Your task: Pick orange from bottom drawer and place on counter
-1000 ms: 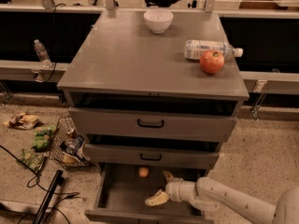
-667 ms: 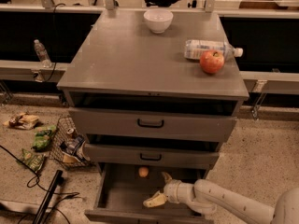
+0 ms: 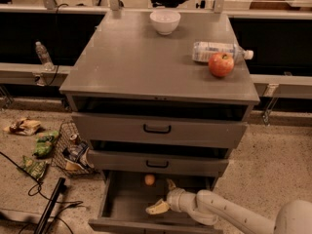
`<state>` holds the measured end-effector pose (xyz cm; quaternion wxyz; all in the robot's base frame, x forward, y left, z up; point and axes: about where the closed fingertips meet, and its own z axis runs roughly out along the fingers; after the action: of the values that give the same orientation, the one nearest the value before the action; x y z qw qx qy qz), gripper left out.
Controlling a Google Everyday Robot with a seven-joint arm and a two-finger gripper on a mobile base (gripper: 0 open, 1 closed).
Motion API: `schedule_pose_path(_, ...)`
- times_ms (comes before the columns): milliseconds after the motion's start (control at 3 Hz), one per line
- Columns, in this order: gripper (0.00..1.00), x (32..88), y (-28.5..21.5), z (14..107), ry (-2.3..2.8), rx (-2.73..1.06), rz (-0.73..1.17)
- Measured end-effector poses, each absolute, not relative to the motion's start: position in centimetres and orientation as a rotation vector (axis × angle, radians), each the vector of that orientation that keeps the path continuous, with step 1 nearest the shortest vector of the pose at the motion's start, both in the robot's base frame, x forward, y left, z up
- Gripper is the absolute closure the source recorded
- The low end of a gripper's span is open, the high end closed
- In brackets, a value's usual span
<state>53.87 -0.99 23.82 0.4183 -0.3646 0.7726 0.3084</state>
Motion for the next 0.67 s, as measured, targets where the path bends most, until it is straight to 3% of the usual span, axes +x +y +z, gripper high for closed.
schedule_pose_path(667,0.00,58.4,-0.7,20.8,1.916,-0.856,0.742)
